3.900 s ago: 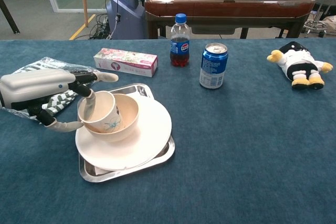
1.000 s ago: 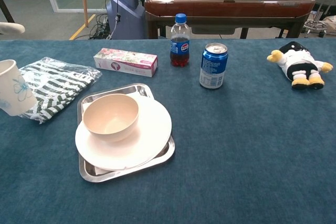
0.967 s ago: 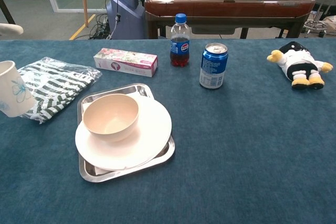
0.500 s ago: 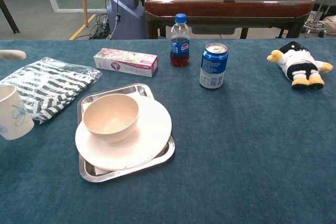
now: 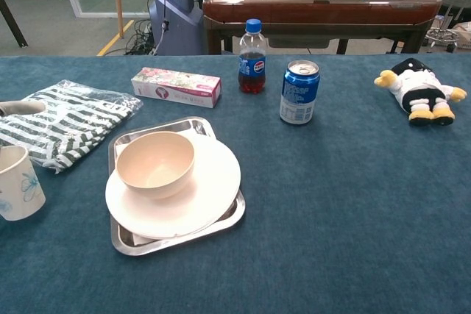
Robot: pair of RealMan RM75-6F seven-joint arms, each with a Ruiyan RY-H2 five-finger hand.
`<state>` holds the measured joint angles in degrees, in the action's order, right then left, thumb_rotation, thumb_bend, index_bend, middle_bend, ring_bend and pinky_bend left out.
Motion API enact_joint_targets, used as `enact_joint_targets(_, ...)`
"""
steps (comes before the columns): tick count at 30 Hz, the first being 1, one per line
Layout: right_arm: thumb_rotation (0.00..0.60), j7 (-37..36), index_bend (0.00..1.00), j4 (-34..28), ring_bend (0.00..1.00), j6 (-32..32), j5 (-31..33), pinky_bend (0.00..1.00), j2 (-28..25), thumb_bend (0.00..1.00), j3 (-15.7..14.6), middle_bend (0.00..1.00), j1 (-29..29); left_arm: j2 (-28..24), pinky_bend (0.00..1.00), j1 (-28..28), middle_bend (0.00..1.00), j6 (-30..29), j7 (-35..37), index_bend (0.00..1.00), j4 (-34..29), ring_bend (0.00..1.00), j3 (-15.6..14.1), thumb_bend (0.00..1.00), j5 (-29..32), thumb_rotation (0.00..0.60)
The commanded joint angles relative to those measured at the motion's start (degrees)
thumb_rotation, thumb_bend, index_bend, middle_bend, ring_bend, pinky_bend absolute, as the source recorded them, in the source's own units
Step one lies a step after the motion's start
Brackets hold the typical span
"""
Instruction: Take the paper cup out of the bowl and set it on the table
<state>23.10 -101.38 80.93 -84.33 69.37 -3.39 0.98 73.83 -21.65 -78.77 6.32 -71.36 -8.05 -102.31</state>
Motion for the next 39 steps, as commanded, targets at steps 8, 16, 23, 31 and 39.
enact_joint_targets(8,0.600,0.06,0.00,0.01,0.00,0.01,-0.01,0.00,0.03,0.22,0.13,0.00,-0.08,1.36,0.00,0.51,0.00,-0.04,0.41,0.57,1.44,0.00,-0.42,0.32,-0.30,0.600)
enact_joint_targets(16,0.600,0.08,0.00,0.06,0.00,-0.14,-0.03,0.00,0.07,0.22,0.20,0.00,-0.07,1.46,0.00,0.91,0.00,0.11,0.70,0.54,1.63,0.00,-0.78,0.32,-0.21,0.600)
enact_joint_targets(23,0.600,-0.06,0.00,0.18,0.00,0.00,-0.29,0.00,0.07,0.22,0.19,0.00,-0.16,1.17,0.00,1.12,0.00,0.65,0.63,0.47,1.51,0.00,-1.49,0.32,-0.50,0.600)
enact_joint_targets(31,0.600,-0.23,0.00,0.10,0.00,0.29,-0.56,0.00,-0.14,0.22,0.27,0.00,-0.29,-1.81,0.00,1.51,0.00,-1.10,2.27,0.23,-1.36,0.00,-1.51,0.32,-0.64,0.600)
enact_joint_targets(39,0.600,-0.41,0.00,0.12,0.00,0.45,-0.83,0.00,-0.31,0.22,0.25,0.00,-0.40,-5.82,0.00,3.14,0.00,-3.33,0.06,0.20,-5.77,0.00,-1.66,0.32,-0.53,0.600)
